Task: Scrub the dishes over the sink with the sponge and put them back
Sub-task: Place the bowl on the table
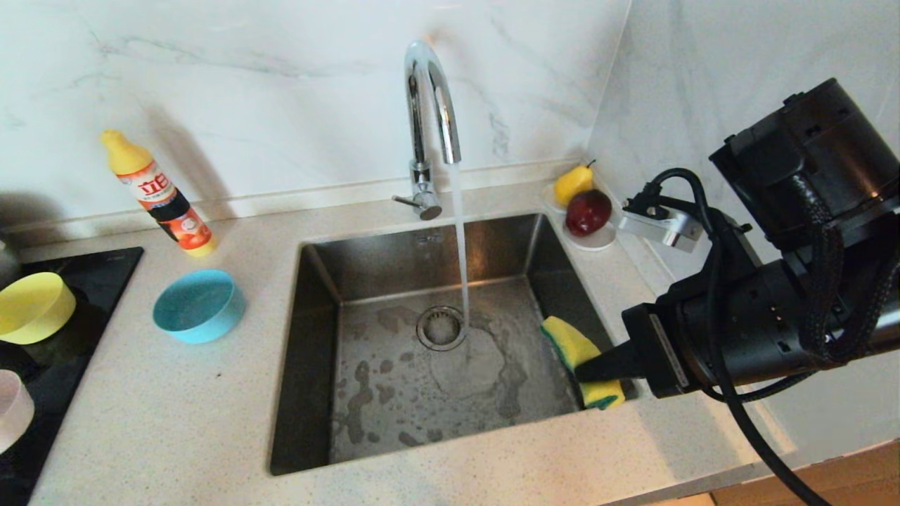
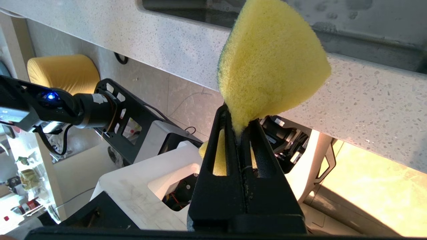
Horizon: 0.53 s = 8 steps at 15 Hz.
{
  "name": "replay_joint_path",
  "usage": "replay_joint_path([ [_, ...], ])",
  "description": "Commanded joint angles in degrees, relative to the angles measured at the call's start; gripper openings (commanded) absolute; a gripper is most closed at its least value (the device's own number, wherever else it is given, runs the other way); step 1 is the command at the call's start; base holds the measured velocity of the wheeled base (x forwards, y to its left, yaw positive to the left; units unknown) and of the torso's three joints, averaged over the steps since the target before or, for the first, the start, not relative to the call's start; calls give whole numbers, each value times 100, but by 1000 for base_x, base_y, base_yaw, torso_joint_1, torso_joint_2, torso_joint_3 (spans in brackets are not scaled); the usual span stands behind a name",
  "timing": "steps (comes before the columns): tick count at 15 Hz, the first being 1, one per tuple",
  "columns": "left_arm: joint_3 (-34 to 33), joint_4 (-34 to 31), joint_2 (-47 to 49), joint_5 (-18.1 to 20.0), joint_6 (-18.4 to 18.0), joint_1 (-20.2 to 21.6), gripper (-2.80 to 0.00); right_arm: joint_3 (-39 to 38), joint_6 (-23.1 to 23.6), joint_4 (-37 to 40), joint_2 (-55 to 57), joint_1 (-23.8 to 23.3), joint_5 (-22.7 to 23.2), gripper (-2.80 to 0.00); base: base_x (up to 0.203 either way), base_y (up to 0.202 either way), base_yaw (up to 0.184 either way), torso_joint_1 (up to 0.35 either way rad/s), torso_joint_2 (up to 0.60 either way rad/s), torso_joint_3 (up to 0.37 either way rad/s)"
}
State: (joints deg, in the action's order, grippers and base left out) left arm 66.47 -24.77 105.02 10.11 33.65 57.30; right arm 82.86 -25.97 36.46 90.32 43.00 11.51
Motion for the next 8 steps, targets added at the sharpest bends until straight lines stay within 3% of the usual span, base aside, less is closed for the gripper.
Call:
replay_joint_path([
  [1,-33,8,297,1,10,67,-280,-7,-14,19,30,-11,13,-280,0,0,0,0,0,0],
  [8,-46,289,625,65,-34,141,-280,2,-14,10,38,-4,18,-280,0,0,0,0,0,0],
])
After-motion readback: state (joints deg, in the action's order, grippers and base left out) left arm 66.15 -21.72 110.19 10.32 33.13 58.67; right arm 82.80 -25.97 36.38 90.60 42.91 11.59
